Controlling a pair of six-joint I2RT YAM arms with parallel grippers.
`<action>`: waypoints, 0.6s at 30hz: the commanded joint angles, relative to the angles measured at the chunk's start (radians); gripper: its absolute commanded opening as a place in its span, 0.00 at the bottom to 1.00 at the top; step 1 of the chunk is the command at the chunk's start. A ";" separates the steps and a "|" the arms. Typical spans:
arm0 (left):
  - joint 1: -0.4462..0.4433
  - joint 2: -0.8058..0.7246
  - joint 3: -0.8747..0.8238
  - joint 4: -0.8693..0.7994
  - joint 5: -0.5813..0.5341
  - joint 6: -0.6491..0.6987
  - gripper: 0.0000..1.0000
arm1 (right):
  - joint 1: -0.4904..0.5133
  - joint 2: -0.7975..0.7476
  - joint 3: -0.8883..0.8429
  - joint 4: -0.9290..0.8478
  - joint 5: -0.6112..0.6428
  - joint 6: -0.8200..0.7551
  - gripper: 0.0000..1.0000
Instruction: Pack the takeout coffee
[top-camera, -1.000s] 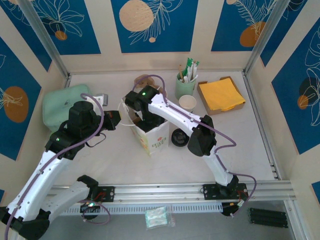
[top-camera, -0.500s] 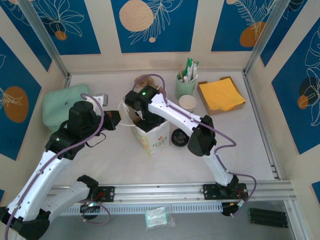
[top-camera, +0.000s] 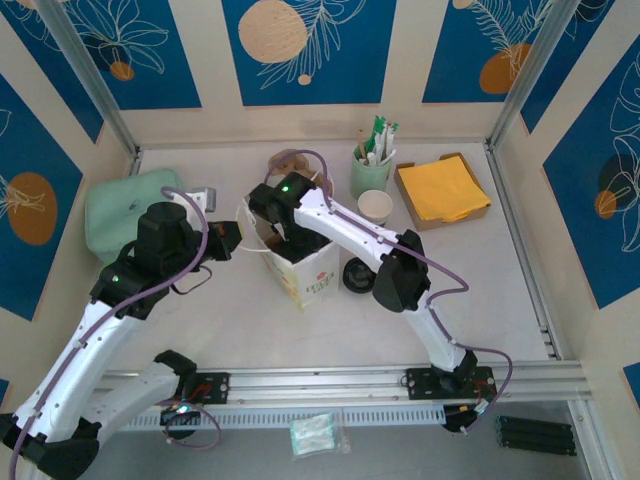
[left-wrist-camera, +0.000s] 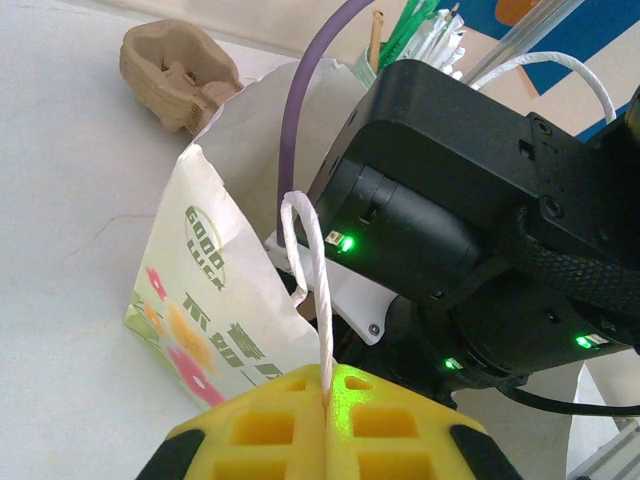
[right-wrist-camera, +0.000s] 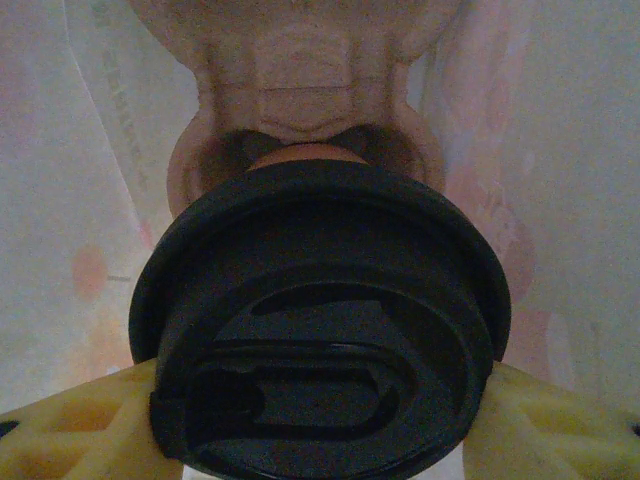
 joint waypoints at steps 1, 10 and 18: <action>0.011 -0.005 -0.006 -0.006 0.006 -0.013 0.00 | -0.008 0.016 -0.009 -0.087 0.012 0.020 0.61; 0.011 -0.005 -0.004 -0.003 0.008 -0.012 0.00 | -0.010 0.020 -0.041 -0.059 0.012 0.025 0.61; 0.011 -0.009 -0.004 -0.005 0.009 -0.012 0.00 | -0.012 0.021 -0.074 -0.033 0.010 0.027 0.61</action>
